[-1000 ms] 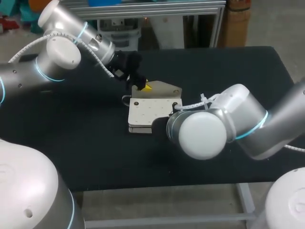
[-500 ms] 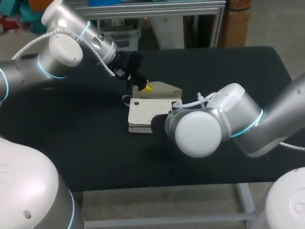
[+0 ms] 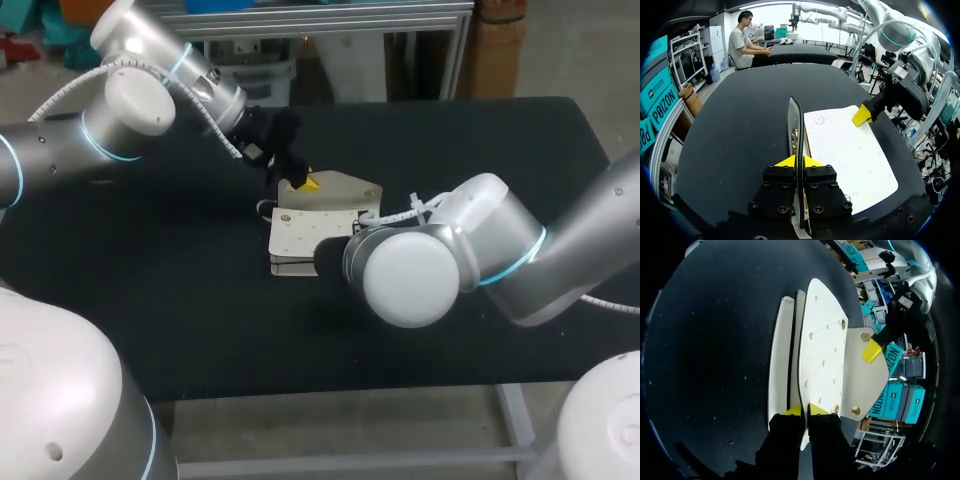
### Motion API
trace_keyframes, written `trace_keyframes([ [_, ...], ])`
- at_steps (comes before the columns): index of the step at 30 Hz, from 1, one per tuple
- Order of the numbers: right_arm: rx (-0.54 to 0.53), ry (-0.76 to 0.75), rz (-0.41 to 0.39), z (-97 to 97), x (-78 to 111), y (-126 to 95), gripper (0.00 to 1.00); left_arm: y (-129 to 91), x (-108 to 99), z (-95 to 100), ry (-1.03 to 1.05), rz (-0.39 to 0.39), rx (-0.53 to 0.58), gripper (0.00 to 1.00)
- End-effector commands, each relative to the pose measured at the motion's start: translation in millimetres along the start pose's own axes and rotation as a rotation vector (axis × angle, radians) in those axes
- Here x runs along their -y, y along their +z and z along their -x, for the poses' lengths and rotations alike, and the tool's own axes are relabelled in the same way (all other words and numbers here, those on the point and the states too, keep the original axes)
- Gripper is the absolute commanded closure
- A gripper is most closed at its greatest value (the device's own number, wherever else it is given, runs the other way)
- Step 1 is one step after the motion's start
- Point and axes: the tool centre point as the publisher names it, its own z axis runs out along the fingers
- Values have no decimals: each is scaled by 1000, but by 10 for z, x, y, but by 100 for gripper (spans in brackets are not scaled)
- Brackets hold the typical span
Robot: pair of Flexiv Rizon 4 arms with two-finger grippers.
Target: Pick up the bag, open it, inspect its contents, close it, and place it on the opposite side
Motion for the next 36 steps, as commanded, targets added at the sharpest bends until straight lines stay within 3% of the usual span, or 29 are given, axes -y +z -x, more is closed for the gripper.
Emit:
trace_keyframes([
  [1,122,0,7,-48,-3,42,100,12,-29,-20,7,-6,2,100],
  [17,114,15,0,-80,25,53,100,159,0,-430,365,7,138,100],
  [26,114,15,0,-80,25,53,100,256,-35,-573,465,33,141,100],
  [36,114,15,0,-80,25,53,100,359,-116,-655,573,127,119,100],
])
